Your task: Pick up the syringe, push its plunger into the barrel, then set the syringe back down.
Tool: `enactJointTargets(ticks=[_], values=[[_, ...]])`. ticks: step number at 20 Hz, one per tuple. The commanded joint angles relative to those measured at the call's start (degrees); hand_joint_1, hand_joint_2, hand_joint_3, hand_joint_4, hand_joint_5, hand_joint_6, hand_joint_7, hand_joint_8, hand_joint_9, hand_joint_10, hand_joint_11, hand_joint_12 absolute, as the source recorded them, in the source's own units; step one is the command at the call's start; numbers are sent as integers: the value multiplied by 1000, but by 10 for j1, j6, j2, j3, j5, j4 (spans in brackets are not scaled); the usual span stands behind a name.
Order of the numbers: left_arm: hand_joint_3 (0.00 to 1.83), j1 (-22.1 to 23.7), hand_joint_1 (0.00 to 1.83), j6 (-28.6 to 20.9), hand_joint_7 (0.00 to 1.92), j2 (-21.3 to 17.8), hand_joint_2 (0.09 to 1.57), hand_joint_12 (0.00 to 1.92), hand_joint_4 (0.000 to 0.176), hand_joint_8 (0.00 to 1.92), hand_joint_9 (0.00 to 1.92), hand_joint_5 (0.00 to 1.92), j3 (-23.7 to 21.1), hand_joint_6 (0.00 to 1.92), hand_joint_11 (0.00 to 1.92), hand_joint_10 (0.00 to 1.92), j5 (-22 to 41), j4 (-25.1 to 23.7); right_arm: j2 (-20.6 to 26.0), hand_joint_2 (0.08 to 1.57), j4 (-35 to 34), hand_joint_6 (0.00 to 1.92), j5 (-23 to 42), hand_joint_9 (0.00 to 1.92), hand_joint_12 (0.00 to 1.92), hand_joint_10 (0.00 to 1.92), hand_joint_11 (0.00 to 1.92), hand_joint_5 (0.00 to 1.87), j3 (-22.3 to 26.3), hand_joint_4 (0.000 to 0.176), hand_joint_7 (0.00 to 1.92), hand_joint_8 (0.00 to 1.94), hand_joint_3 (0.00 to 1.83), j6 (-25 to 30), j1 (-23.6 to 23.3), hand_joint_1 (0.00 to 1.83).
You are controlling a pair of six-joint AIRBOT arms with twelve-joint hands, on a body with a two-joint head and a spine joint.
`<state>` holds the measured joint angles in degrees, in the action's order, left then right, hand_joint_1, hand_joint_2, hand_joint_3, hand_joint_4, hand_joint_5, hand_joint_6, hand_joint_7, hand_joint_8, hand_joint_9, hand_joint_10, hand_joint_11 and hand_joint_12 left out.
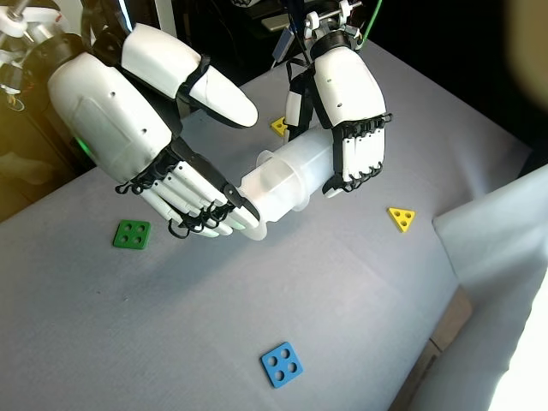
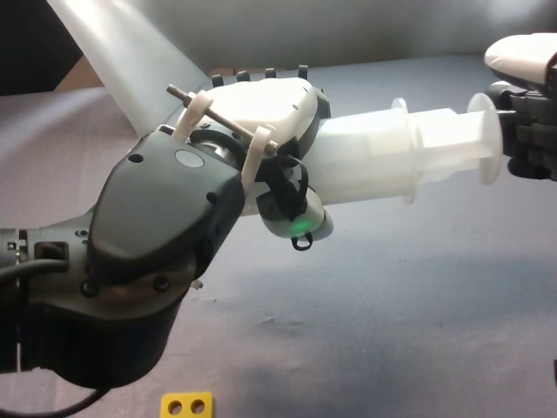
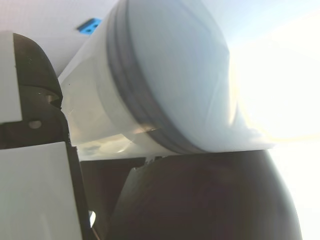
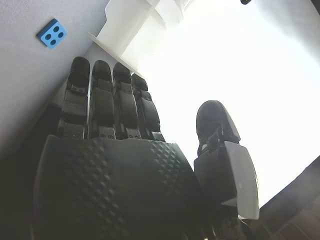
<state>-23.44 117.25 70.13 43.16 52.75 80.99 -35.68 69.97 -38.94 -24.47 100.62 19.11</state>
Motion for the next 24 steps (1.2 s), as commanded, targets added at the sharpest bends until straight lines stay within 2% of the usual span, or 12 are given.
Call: enactJointTargets(ticks=[1,4,10,14,17,20,21,24], values=[[0,17,1332,-13,677,7,1243,1514,0,1479,693,731,-3,1295,513,1561,-24,-76,-15,1284,25,2,89,163,409,1,0,274,8,0,232,0,1,3,-10,0],[0,17,1332,-12,680,7,1244,1512,0,1500,688,731,-3,1268,524,1565,-24,-76,-32,1288,25,3,90,180,460,5,0,284,6,0,241,1,1,3,-10,0],[0,19,1331,-11,685,7,1248,1503,0,1481,688,703,-5,1324,511,1567,-24,-75,-48,1287,27,2,123,164,390,2,0,265,5,0,233,3,0,-28,-10,0],[0,19,1331,-11,685,7,1245,1482,0,1474,697,709,-5,1328,515,1544,-24,-73,-53,1288,35,0,154,173,433,2,0,272,5,0,234,3,1,-32,-9,0],[0,19,1331,-9,693,7,1246,1479,0,1462,692,698,-5,1343,501,1549,-24,-73,-54,1283,35,5,153,190,472,7,0,289,4,0,253,6,0,-34,-9,0],[0,18,1333,-8,701,7,1243,1496,0,1466,695,709,-5,1311,514,1551,-24,-73,-35,1290,51,0,134,178,464,0,0,276,4,0,236,0,1,-37,-9,0],[0,18,1334,-6,704,7,1242,1493,0,1466,698,707,-5,1301,517,1550,-24,-73,-19,1289,75,1,134,141,373,1,0,253,5,0,207,1,1,-37,-3,0],[1,18,1329,-5,687,7,1254,1527,0,1499,662,695,-5,1323,486,1588,-24,-74,20,1287,76,1,136,152,387,3,0,260,5,0,226,1,0,-50,5,0]])
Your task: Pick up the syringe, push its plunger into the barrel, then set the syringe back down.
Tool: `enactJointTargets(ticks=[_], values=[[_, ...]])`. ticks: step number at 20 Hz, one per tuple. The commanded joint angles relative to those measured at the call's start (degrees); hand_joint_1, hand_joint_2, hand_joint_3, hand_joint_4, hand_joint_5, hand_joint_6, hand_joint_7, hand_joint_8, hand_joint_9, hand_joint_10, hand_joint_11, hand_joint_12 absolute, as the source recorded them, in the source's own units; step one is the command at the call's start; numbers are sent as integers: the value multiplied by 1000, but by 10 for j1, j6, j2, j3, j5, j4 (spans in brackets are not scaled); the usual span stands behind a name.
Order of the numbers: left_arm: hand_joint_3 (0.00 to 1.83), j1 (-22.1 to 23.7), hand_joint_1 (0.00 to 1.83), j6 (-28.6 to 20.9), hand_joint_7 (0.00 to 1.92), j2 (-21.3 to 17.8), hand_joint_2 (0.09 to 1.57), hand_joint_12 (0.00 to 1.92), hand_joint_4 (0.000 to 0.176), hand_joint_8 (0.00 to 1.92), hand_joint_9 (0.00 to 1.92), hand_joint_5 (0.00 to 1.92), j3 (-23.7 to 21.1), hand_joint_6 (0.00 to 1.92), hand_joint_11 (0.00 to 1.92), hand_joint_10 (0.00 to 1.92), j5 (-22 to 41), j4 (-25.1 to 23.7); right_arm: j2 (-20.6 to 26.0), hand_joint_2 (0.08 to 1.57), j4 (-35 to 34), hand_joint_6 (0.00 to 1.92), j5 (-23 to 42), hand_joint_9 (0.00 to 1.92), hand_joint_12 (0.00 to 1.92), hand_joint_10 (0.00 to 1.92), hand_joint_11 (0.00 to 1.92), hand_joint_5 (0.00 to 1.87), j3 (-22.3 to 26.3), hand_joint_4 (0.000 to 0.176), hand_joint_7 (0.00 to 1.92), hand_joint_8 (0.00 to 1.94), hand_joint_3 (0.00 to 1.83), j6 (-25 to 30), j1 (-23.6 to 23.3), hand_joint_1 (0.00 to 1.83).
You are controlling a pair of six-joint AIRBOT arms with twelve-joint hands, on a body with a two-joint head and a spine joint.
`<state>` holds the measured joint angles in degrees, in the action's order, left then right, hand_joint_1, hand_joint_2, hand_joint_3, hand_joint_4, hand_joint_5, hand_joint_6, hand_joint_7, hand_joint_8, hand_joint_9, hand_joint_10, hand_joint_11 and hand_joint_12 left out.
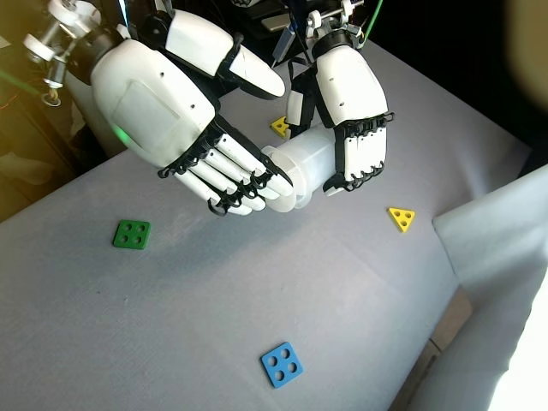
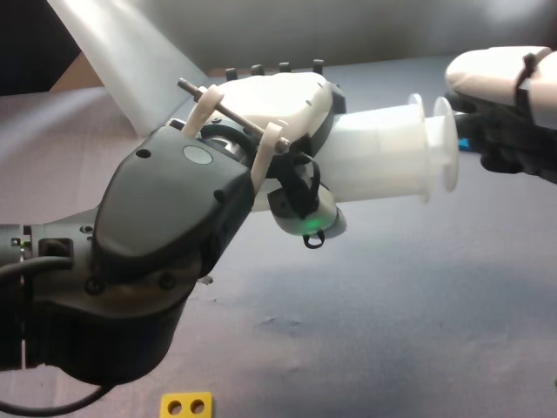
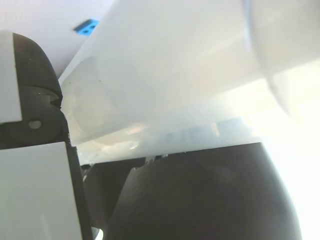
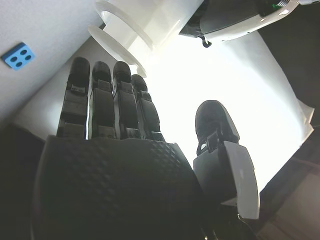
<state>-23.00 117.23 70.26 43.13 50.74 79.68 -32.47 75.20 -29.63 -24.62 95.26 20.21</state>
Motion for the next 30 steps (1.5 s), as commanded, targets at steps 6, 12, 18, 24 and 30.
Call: enactJointTargets(ticks=[6,12,18,24,30], values=[[1,3,1328,-4,680,6,1257,1526,0,1523,661,686,-3,1308,483,1594,-4,-75,91,1291,24,2,72,170,434,2,0,283,9,0,245,1,0,-48,-21,0],[0,-24,1332,-4,704,6,1247,1516,0,1491,681,701,-2,1289,504,1562,-5,-92,130,1295,45,8,77,176,474,8,0,287,9,0,247,6,1,-144,-40,0],[0,-67,1331,-4,706,19,1247,1519,0,1462,684,694,4,1317,494,1571,-2,-127,172,1294,277,6,217,166,436,8,0,283,-10,0,241,4,0,-143,-57,0],[0,-104,1329,-8,691,32,1254,1563,0,1467,681,677,7,1354,468,1580,4,-151,173,1298,428,0,247,174,421,3,0,282,-24,0,246,2,1,-143,-65,0],[0,-141,1328,-24,707,47,1254,1569,0,1447,661,684,8,1352,460,1602,18,-173,170,1293,493,2,270,183,449,5,0,282,-59,0,251,3,0,-142,-73,0]])
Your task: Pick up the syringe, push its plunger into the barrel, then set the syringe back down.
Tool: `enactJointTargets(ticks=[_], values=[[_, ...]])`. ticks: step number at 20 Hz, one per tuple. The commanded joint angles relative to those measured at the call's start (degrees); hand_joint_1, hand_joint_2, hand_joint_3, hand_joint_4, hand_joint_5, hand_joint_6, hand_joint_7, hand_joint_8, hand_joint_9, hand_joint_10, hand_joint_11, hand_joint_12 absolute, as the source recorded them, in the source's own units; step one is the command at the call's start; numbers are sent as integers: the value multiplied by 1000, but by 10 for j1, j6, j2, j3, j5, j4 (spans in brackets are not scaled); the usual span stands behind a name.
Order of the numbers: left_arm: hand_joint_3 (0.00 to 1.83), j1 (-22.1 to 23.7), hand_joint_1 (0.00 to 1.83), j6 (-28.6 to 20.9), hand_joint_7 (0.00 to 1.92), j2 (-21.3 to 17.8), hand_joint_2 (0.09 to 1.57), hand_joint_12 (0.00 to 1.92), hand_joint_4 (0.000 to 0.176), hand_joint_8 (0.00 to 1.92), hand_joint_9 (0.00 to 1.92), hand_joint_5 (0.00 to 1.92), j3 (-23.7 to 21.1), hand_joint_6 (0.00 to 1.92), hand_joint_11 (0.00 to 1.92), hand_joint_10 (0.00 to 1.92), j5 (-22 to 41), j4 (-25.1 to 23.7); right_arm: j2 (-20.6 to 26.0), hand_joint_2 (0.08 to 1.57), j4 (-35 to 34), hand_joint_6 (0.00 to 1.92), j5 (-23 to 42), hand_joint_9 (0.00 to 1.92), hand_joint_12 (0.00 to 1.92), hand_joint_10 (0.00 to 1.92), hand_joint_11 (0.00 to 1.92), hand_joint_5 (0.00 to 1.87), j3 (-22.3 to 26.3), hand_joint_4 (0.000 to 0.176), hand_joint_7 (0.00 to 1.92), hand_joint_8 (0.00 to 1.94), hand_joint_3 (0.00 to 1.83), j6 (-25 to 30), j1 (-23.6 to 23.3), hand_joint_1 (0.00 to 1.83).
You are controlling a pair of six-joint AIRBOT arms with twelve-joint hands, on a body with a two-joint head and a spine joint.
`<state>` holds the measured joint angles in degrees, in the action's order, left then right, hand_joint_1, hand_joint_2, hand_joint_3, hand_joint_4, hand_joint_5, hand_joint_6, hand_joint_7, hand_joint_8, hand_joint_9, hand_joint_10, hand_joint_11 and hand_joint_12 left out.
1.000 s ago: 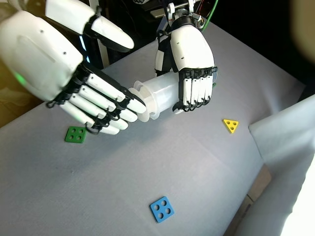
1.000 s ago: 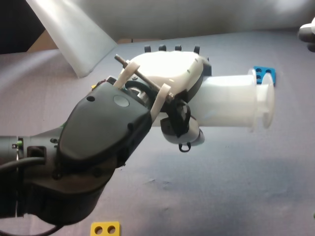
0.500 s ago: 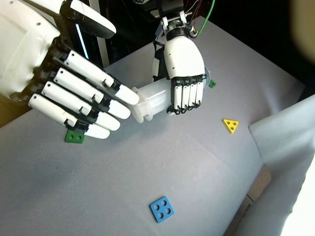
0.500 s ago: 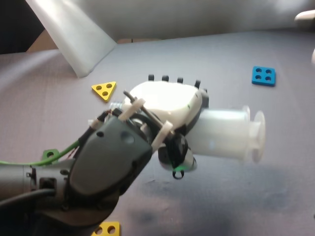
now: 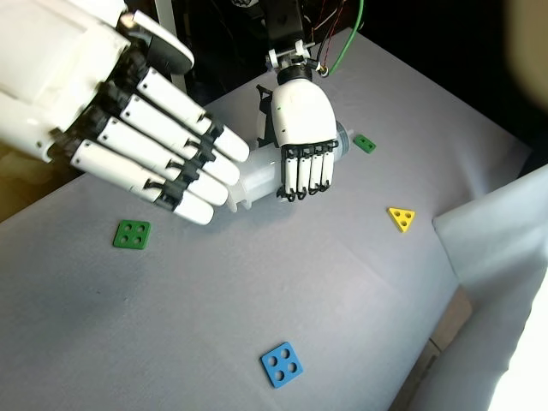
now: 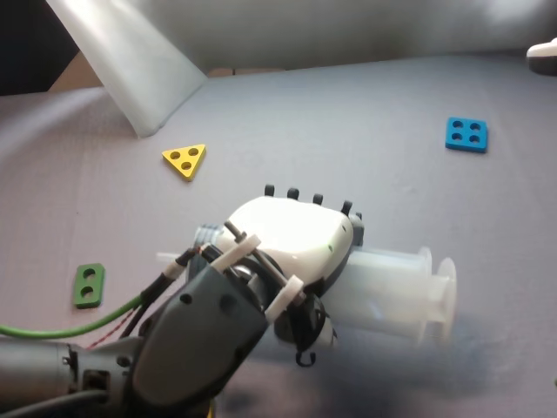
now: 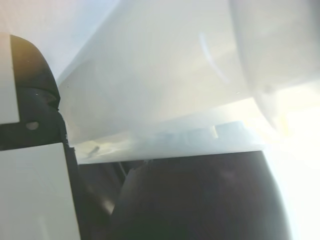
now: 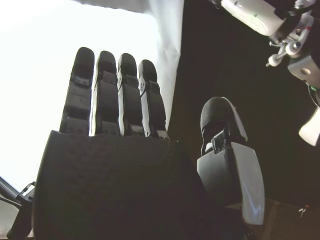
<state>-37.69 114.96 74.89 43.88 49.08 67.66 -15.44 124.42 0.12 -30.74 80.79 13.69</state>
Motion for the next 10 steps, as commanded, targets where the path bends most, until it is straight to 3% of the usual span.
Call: enactJointTargets(ticks=[1,4,6,10], values=[[0,2,1331,-7,708,3,1248,1563,0,1445,675,700,1,1327,471,1583,38,-57,-2,1294,12,1,-15,182,434,3,0,282,-4,0,248,1,0,2,-9,0],[0,-4,1330,-10,699,4,1249,1546,0,1466,679,695,1,1334,483,1571,42,-59,-6,1291,18,8,-3,194,490,10,0,296,-17,0,263,7,0,-1,-9,0],[0,-5,1335,-11,739,4,1233,1528,0,1394,692,722,2,1308,478,1550,42,-60,-6,1292,19,0,-8,181,415,1,0,288,-17,0,256,1,0,-1,-9,0],[1,-9,1335,-18,741,4,1235,1528,0,1392,683,718,3,1309,465,1564,42,-64,-6,1296,19,5,-97,184,417,4,0,304,-11,0,265,4,1,-1,-6,0]])
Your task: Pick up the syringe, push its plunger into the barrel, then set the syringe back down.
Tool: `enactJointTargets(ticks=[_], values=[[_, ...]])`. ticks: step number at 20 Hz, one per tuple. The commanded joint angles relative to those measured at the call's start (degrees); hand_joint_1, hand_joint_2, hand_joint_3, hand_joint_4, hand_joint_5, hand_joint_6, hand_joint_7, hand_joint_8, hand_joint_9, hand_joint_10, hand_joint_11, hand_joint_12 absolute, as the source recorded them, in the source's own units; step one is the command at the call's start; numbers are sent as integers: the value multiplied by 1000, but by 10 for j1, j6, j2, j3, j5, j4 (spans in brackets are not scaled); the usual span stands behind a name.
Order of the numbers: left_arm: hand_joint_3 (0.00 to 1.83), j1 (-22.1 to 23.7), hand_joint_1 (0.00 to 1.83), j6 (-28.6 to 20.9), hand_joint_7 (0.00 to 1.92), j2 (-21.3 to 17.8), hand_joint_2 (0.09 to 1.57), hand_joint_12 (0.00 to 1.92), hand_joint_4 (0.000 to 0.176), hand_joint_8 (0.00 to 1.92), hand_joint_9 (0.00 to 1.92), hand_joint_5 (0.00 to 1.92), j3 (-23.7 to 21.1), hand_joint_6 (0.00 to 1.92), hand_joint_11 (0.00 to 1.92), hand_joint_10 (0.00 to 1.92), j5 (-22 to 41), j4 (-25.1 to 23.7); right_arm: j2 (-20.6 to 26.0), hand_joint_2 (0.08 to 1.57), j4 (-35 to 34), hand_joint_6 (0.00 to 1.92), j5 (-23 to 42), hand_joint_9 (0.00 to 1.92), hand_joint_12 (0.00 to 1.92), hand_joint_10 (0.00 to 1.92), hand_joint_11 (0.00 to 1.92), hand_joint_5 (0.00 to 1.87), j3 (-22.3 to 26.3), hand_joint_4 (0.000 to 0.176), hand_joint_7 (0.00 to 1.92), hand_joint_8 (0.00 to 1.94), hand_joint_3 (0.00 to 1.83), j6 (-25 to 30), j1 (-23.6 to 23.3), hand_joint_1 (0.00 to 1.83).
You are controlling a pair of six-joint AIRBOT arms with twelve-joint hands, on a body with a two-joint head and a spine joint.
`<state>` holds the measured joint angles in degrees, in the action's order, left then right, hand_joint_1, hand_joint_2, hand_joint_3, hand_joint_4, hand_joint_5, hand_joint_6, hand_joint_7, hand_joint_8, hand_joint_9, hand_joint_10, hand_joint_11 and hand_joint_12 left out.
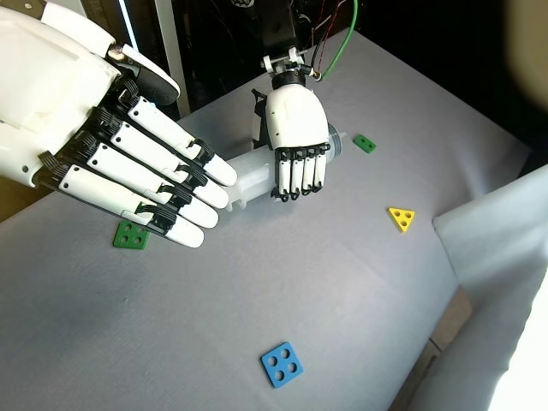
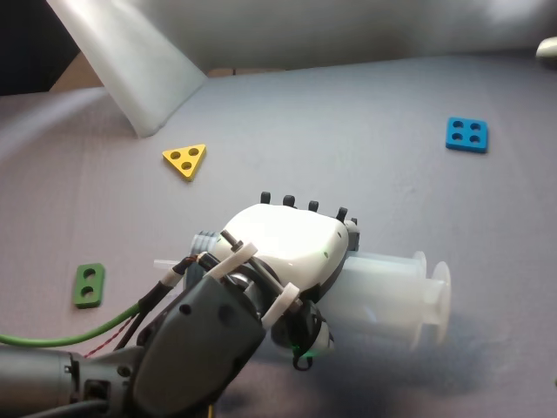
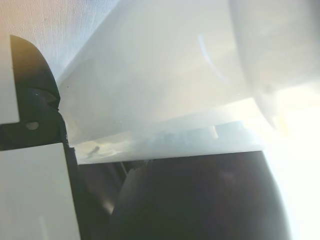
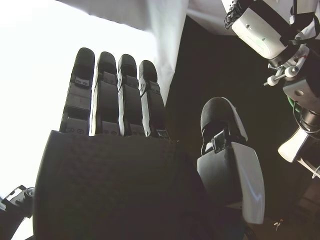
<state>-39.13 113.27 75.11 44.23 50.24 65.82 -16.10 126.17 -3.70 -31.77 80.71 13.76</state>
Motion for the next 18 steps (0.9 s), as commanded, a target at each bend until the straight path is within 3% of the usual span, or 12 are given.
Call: enactJointTargets(ticks=[1,3,4,5,6,7,8,10,12,16,18], values=[[2,4,1331,-3,728,2,1242,1540,0,1405,663,710,-1,1328,441,1587,31,-46,1,1296,16,5,-68,188,419,5,0,306,0,0,268,4,1,0,-7,0],[3,2,1320,-5,641,2,1267,1553,0,1522,603,711,-2,1347,340,1632,32,-46,1,1297,36,6,-66,205,480,9,0,317,1,0,283,6,1,0,-7,0],[0,2,1187,-5,462,2,1152,1416,0,1054,392,497,-2,879,177,1150,33,-46,1,1301,43,2,-62,196,455,2,0,308,1,0,277,1,1,1,-7,0],[0,1,1138,-6,476,2,1073,1312,0,551,375,457,-2,461,89,801,34,-46,0,1300,47,2,-60,197,452,2,0,308,1,0,277,1,1,1,-7,0],[0,0,1138,-6,476,2,1073,1312,0,551,375,457,-2,461,89,801,35,-46,0,1300,49,2,-60,197,452,2,0,308,2,0,277,1,1,1,-7,0],[0,-1,1113,-6,522,2,1021,1203,0,240,412,475,-2,199,56,527,35,-46,0,1299,50,0,-60,195,450,1,0,303,2,0,273,0,0,1,-7,0],[0,-2,1048,-7,469,2,975,1086,0,68,402,402,-2,56,10,264,35,-46,0,1297,50,1,-60,200,451,3,0,305,2,0,276,2,0,1,-7,0],[0,-3,914,-8,312,2,930,803,0,8,296,271,-3,4,0,32,35,-48,0,1299,50,0,-60,187,424,2,0,302,3,0,268,1,0,1,-7,0],[0,-3,728,-8,159,2,902,455,0,2,142,161,-3,0,0,2,35,-48,0,1300,50,1,-48,186,414,3,0,304,6,0,268,2,0,2,-7,0],[0,0,572,-38,99,-2,868,382,0,0,90,126,1,0,0,0,25,-70,0,1292,50,0,2,181,397,1,0,294,9,0,256,0,0,3,-7,0],[0,20,473,-56,53,-8,852,305,0,0,48,83,18,0,0,0,-54,-87,0,1290,50,2,11,186,416,2,0,302,9,0,261,1,0,3,-7,0]])
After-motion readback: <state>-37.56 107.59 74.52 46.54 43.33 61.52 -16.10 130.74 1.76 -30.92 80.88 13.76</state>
